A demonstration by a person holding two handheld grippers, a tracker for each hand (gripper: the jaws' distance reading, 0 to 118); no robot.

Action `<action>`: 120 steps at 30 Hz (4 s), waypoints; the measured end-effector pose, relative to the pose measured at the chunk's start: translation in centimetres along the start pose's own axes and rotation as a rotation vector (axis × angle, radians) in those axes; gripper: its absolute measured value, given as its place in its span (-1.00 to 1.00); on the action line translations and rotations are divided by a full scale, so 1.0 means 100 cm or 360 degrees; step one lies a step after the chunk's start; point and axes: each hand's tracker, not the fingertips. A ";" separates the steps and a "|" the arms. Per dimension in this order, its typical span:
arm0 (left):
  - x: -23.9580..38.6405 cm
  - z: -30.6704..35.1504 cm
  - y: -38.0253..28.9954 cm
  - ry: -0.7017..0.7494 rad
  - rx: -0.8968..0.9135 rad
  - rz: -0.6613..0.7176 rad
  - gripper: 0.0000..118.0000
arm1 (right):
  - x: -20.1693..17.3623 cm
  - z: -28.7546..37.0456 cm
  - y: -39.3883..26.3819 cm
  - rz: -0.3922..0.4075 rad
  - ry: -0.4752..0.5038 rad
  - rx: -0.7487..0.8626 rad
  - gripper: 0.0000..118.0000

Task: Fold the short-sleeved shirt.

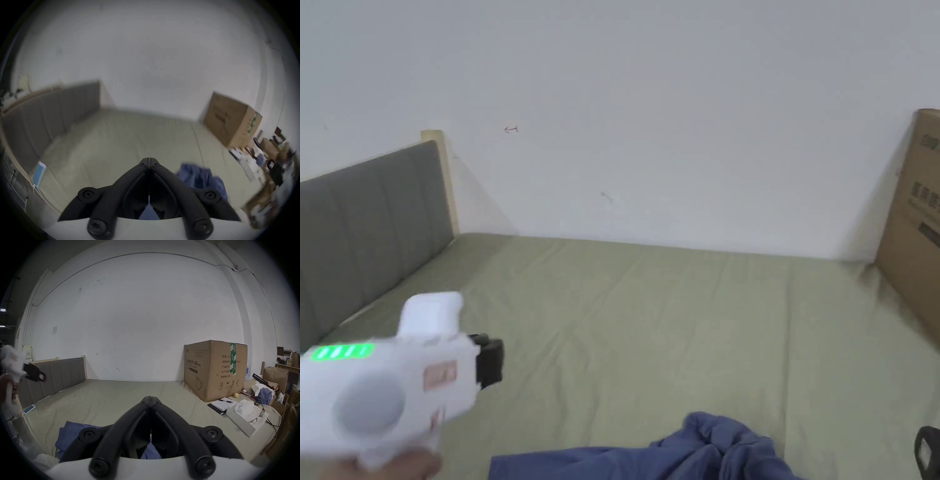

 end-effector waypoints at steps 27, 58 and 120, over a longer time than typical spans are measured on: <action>-0.048 -0.194 -0.110 0.0106 -0.0658 0.0054 -0.97 | -0.011 -0.119 -0.034 -0.0246 0.0083 -0.0461 -1.00; -0.058 -0.078 -0.095 0.0061 -0.0278 -0.0013 -0.97 | 0.054 -0.328 -0.021 -0.0390 0.0255 -0.1472 -0.93; -0.009 -0.089 -0.152 0.0000 -0.0728 -0.0082 -0.97 | 0.178 -0.081 -0.096 -0.0259 0.0050 -0.1502 -0.93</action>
